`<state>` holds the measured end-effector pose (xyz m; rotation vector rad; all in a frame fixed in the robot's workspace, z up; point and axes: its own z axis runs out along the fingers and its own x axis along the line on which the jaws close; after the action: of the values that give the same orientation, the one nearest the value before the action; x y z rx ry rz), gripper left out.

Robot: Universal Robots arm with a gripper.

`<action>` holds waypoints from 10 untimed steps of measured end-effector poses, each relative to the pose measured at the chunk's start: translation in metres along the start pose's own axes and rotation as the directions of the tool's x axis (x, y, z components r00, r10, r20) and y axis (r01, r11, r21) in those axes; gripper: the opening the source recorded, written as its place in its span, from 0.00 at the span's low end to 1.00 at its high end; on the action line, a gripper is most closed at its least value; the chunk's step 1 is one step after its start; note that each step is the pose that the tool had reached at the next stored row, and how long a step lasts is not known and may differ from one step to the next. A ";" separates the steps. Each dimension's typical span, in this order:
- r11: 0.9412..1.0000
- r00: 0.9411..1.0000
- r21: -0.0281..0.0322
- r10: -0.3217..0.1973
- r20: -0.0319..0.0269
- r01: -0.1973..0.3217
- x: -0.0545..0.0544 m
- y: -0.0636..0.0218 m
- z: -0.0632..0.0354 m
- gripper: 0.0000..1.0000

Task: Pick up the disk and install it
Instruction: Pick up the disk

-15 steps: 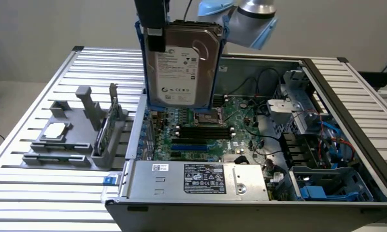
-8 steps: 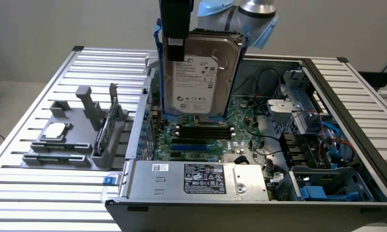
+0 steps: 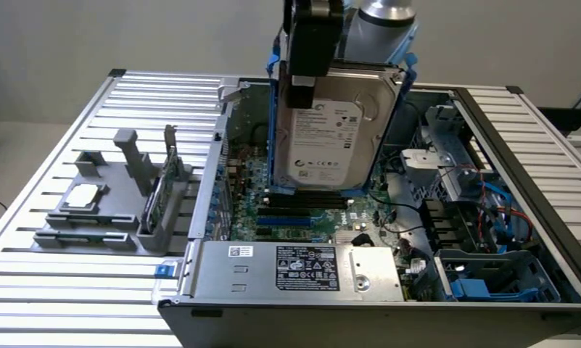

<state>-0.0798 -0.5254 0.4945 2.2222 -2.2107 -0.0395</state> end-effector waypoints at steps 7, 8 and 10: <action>1.000 1.000 0.000 0.000 0.000 0.000 0.015 -0.0262 0.0025 0.33; 1.000 1.000 0.000 0.000 0.000 0.000 0.018 -0.0302 0.0028 0.33; 1.000 1.000 0.000 0.000 0.000 0.000 0.022 -0.0376 0.0035 0.33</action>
<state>-0.0422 -0.5471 0.4898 2.2222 -2.2108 -0.0395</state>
